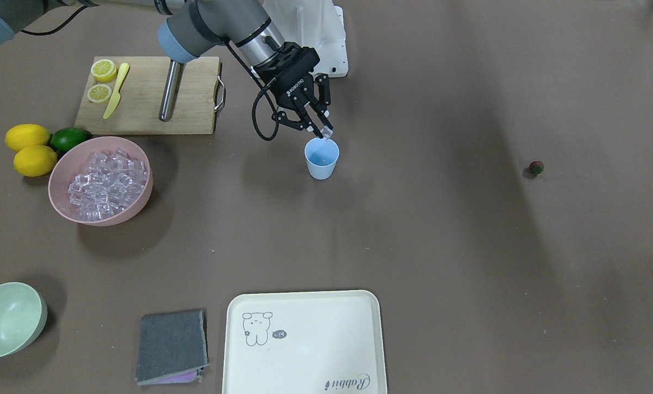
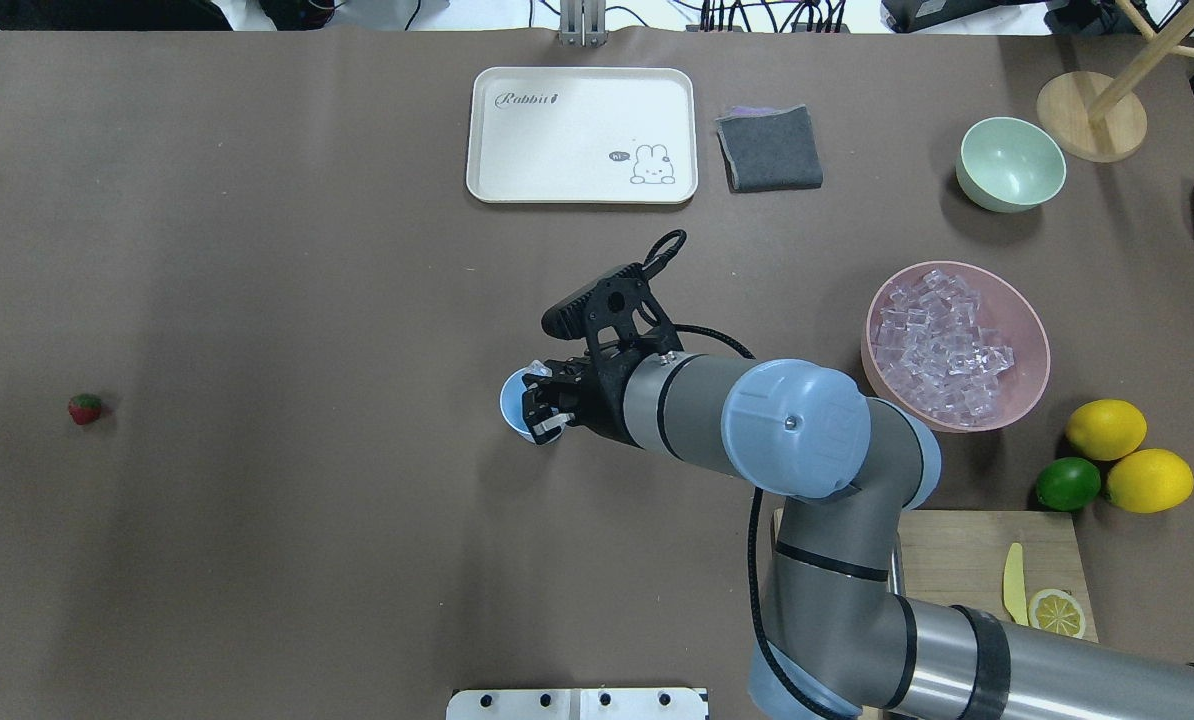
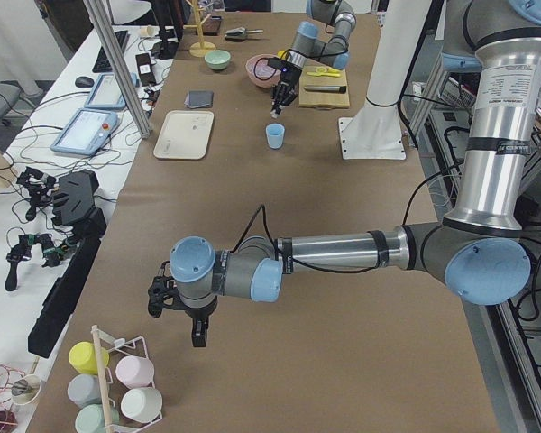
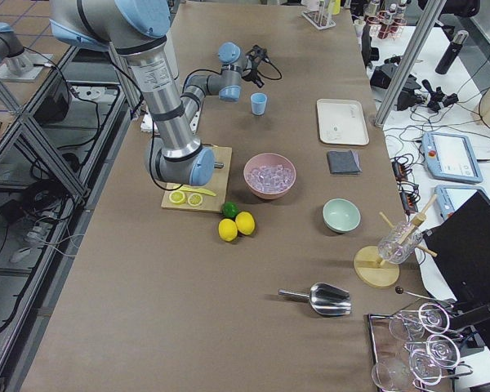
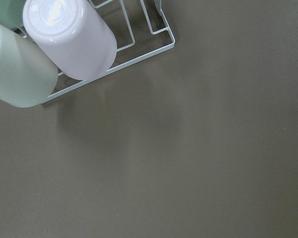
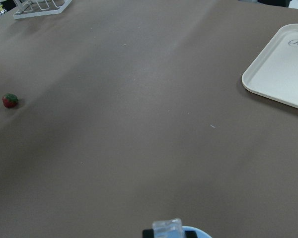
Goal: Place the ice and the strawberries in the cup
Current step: 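Carry the second ice cube to the light-blue cup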
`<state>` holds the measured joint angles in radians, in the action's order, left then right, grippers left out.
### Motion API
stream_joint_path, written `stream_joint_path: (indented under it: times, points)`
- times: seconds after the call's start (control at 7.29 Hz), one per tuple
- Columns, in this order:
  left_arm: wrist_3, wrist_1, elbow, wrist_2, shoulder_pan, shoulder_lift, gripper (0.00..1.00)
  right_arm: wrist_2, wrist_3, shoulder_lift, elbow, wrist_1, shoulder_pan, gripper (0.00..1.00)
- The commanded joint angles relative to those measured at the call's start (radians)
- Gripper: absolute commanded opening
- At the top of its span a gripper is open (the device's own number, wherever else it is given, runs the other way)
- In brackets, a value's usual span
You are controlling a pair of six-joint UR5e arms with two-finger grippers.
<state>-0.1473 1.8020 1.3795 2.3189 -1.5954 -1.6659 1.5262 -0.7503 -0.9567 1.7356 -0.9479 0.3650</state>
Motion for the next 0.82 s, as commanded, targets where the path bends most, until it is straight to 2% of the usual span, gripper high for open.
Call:
stream_joint_path:
  times: [0.0,0.41,0.55,0.69]
  points:
    - [0.000,-0.001,-0.005,-0.001,0.000,0.000,0.98,-0.006,0.002,0.023,-0.053,0.001,0.008,0.00]
    - [0.000,0.000,-0.016,-0.003,0.000,-0.002,0.98,-0.005,0.002,0.023,-0.079,0.003,0.019,0.00]
    - [-0.001,0.000,-0.016,-0.004,0.000,-0.002,0.98,-0.005,0.002,0.023,-0.079,0.004,0.017,0.15]
    - [-0.002,0.000,-0.016,-0.004,0.000,-0.002,0.98,0.005,0.002,0.020,-0.079,0.007,0.019,0.44]
